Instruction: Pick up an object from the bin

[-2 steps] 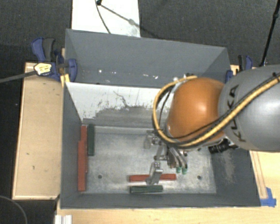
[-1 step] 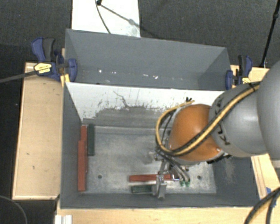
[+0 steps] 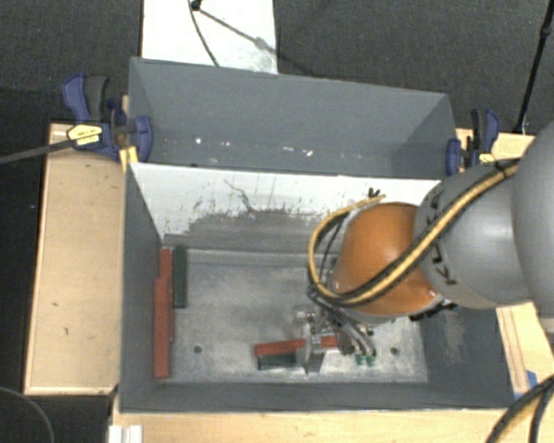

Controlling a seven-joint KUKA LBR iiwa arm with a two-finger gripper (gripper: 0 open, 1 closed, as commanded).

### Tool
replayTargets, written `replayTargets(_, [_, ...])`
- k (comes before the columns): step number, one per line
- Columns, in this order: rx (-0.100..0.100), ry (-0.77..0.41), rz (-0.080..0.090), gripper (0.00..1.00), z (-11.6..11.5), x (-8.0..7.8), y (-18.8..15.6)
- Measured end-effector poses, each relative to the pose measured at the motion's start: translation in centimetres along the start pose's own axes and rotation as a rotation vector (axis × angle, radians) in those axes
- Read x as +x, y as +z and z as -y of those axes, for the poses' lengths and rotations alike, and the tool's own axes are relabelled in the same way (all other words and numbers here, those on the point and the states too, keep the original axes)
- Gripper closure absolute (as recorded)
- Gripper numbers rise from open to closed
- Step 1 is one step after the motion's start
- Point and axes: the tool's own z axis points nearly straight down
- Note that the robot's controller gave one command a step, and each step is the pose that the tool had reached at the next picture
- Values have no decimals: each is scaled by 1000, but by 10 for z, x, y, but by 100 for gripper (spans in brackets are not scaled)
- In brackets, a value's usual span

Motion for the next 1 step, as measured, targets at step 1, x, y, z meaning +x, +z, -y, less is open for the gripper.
replayTargets(1, [-3,26,7,100,-51,5,-49])
